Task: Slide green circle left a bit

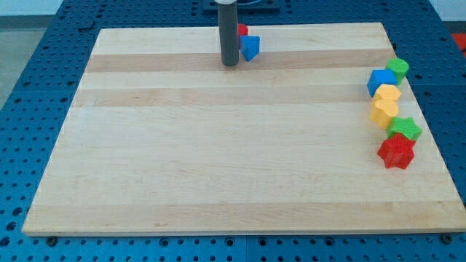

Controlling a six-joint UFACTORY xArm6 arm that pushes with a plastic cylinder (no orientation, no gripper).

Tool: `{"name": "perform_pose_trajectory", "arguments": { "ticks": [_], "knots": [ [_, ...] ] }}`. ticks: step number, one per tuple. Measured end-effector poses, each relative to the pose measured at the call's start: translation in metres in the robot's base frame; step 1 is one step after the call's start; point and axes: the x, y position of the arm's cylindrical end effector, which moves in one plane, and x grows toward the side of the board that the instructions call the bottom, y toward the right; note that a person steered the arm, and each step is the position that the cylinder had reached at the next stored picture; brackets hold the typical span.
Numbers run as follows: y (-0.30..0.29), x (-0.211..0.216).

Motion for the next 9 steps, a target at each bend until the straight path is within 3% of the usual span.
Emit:
{"name": "perform_pose_trajectory", "arguments": {
  "ticks": [2,5,7,9],
  "knots": [
    [0.016,0.0],
    [0.182,-0.002],
    [0.212,-0.012],
    [0.318,-0.013]
  ]
}}
